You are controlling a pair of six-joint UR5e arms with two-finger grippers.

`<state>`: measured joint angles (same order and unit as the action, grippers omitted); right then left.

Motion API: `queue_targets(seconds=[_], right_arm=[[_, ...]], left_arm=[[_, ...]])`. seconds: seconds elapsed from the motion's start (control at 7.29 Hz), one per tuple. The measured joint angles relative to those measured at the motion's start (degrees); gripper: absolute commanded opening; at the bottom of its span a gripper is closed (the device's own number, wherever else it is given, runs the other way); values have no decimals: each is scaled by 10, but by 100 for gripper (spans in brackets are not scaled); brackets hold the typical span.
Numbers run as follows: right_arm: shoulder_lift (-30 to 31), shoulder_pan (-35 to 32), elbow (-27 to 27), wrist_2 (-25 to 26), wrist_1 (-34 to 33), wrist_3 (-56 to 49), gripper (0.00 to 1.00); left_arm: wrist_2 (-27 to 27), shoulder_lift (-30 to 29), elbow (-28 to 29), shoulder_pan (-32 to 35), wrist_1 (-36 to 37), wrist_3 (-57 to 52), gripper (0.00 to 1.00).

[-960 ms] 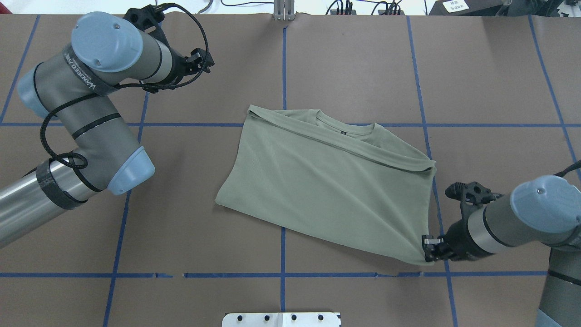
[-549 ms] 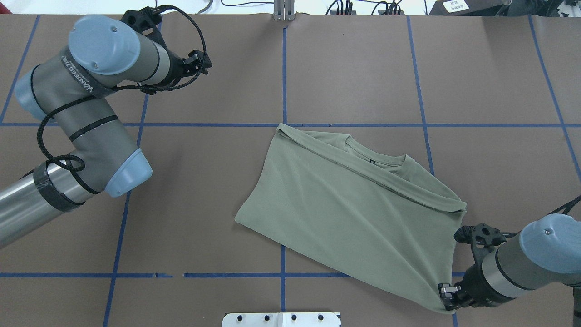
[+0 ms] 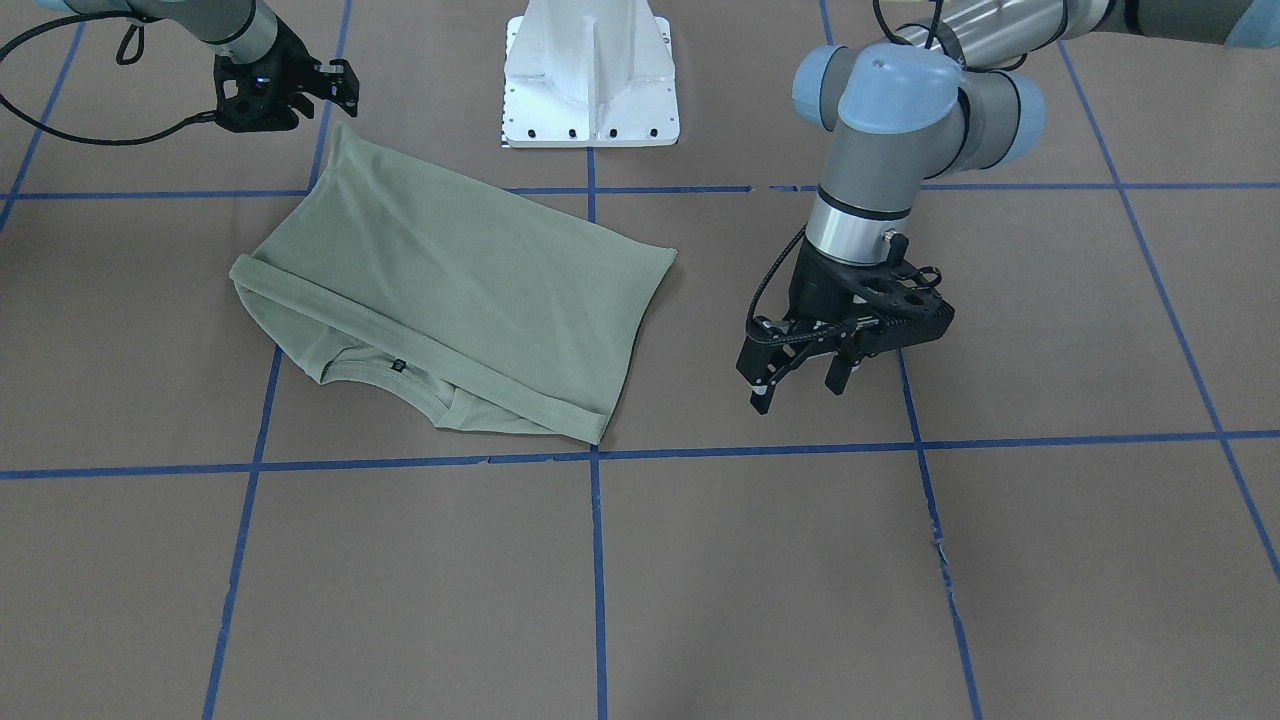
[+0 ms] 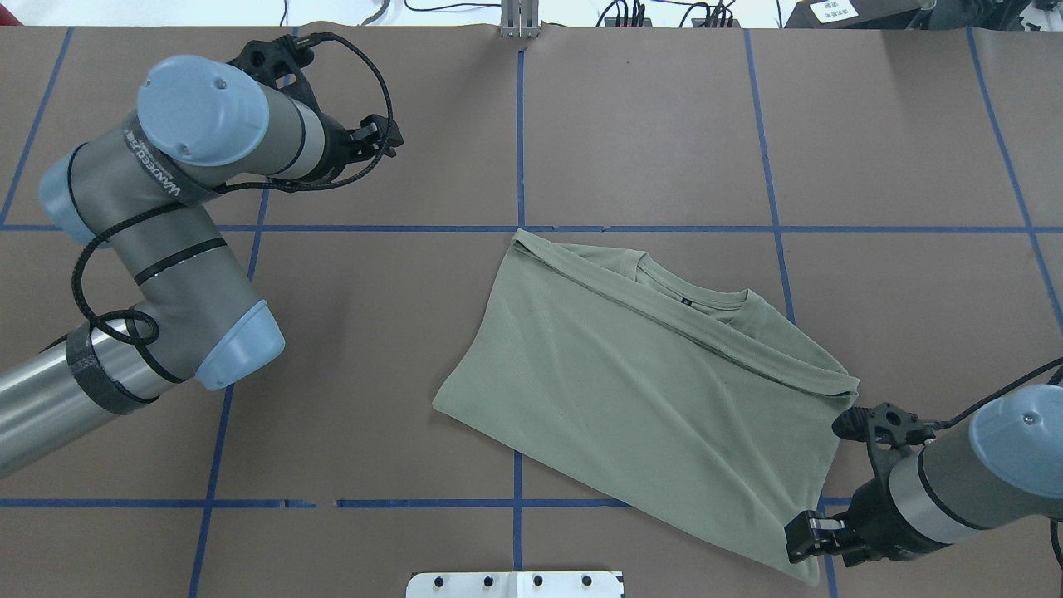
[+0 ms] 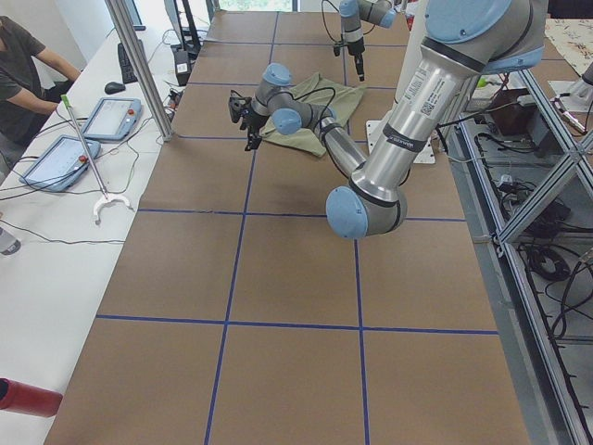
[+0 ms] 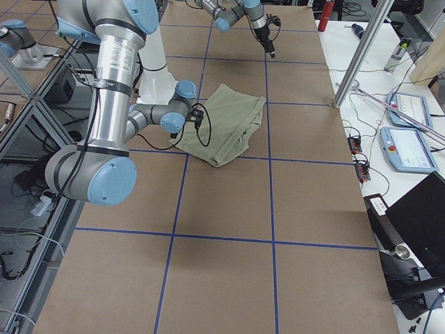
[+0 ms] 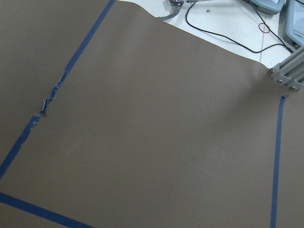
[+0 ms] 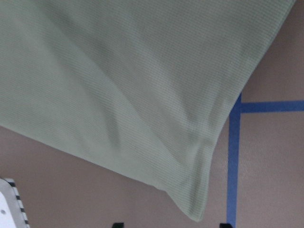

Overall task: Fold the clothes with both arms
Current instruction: 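Release the shirt with the right gripper while the left gripper grasps its far corner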

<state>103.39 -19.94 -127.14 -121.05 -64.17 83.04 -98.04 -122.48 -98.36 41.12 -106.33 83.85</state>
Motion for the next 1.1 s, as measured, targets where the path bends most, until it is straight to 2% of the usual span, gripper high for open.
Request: queue_targets(seconds=[0.27, 0.55, 0.96, 1.1], right_arm=[[-32, -76, -1, -1, 0, -2, 100], [-64, -157, 2, -1, 0, -4, 100], [-90, -197, 5, 0, -2, -4, 100], [-95, -198, 8, 0, -3, -2, 100]], left_arm=[[-22, 7, -21, -58, -1, 66, 100], [-13, 8, -27, -145, 0, 190, 99], [14, 20, -24, -213, 6, 270, 96], [18, 21, -22, -219, 12, 275, 90]])
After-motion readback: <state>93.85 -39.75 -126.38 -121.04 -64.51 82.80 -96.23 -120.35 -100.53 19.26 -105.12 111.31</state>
